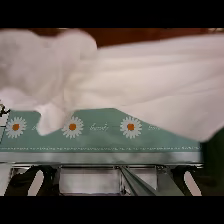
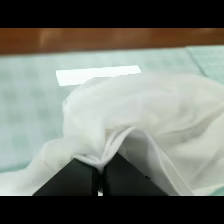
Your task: Fold the shirts.
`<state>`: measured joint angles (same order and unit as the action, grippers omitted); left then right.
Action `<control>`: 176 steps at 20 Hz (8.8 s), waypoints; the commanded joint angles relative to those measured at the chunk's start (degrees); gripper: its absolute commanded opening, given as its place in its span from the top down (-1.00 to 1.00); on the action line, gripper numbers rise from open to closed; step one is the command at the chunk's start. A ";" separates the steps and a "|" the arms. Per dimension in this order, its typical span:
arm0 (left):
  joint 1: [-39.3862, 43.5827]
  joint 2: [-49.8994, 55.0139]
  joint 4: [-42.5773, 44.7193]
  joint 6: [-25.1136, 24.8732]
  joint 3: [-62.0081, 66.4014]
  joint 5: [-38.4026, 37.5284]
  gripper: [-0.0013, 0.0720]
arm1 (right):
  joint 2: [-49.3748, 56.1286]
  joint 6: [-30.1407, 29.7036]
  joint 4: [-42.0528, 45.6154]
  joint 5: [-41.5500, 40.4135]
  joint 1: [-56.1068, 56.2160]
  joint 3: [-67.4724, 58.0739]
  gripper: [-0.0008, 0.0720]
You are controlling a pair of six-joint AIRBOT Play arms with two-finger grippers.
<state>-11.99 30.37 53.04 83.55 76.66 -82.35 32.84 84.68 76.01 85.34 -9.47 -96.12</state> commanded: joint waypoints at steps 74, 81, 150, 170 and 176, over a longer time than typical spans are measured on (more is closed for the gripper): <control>-6.38 45.68 -17.20 -18.58 -30.75 14.10 0.90 | 47.93 -17.79 -35.93 -15.91 -3.61 40.17 0.91; -7.65 27.23 -32.96 -17.20 -4.79 20.44 0.90 | 36.28 -9.35 -29.00 -12.85 -5.81 -0.48 0.91; 5.22 55.06 -14.67 -19.87 -17.00 25.73 0.90 | 43.85 -12.83 -35.15 -23.43 1.22 62.38 -0.14; 5.07 50.60 -14.71 -17.27 -4.15 22.93 0.90 | 45.27 -10.25 -30.73 -16.76 4.15 28.63 0.91; 1.31 43.76 -14.69 -11.34 19.15 21.42 0.90 | 45.27 -2.82 -22.23 -7.89 -0.20 -12.61 0.91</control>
<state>-8.73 77.06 38.33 68.71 86.15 -60.23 78.17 78.13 50.30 72.58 -7.25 -90.85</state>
